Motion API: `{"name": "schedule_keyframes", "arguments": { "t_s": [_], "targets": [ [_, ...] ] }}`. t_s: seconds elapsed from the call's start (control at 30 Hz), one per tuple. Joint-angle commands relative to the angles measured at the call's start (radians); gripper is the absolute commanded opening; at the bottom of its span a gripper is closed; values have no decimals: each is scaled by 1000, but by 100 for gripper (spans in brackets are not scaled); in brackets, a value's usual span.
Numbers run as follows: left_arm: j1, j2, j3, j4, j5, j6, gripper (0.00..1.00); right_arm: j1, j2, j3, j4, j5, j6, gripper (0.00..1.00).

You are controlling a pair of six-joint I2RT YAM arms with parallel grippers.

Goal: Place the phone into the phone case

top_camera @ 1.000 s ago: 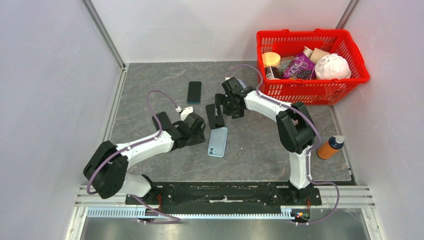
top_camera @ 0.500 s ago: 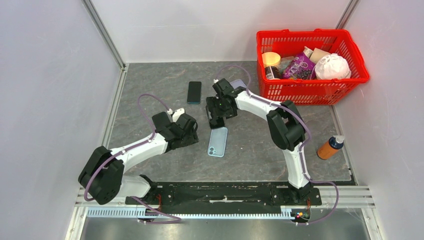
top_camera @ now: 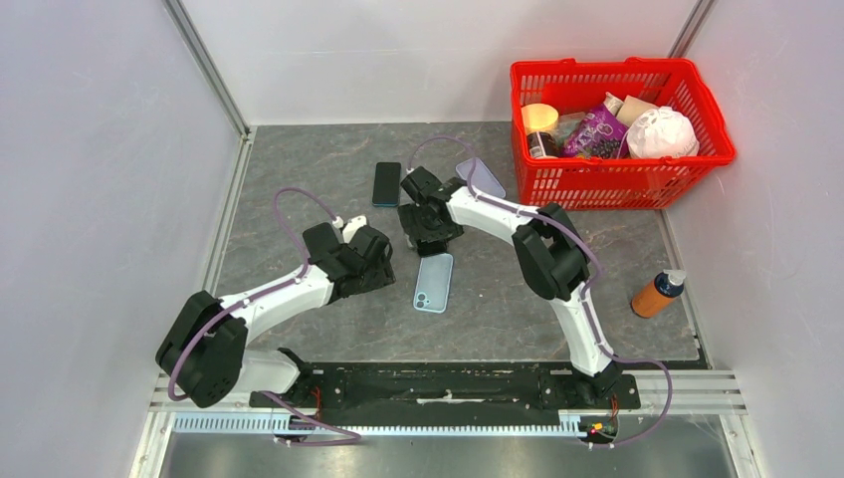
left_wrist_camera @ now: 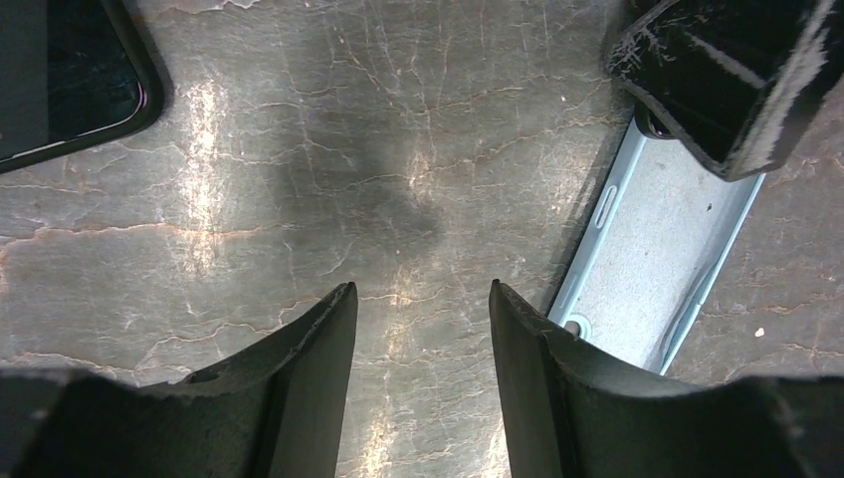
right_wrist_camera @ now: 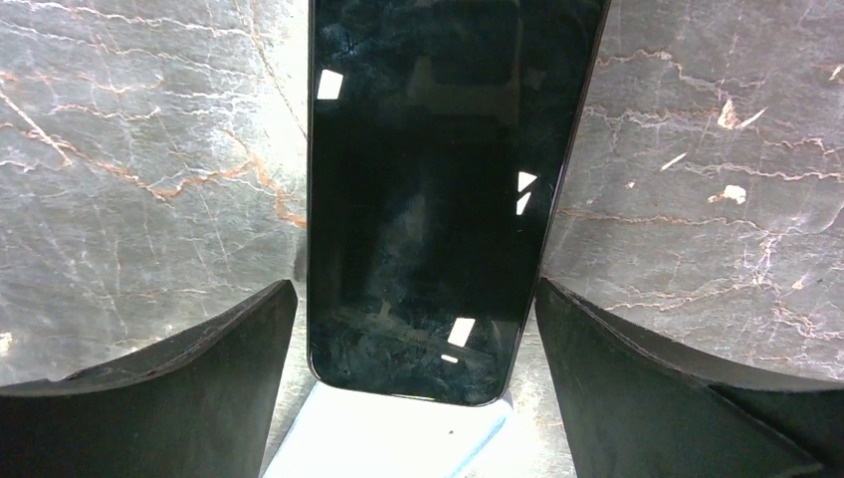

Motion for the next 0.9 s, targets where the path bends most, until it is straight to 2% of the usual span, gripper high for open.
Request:
{"name": "schedule_keyframes", "arguments": {
  "t_s": [0.0, 0.13, 0.27, 0.47, 0.53, 0.67, 0.87],
  "targets": [
    [7, 3, 0, 37, 6, 14, 57, 23, 52, 66, -72, 106, -10, 97],
    [6, 13, 8, 44, 16, 14, 57, 24, 79, 96, -107, 140, -10, 93],
    [6, 37, 27, 50, 33, 16, 56, 23, 92, 118, -112, 134, -17, 82],
    [6, 74, 66, 55, 57, 32, 55, 4, 72, 127, -114, 113, -16, 48],
    [6, 89, 77, 57, 69, 40, 55, -15, 41, 111, -112, 105, -8, 41],
    [4, 106, 94, 65, 84, 43, 54, -59, -59, 38, -75, 74, 12, 36],
    [-2, 152, 148, 84, 151, 86, 53, -83, -212, -54, -50, 69, 31, 35]
  ]
}}
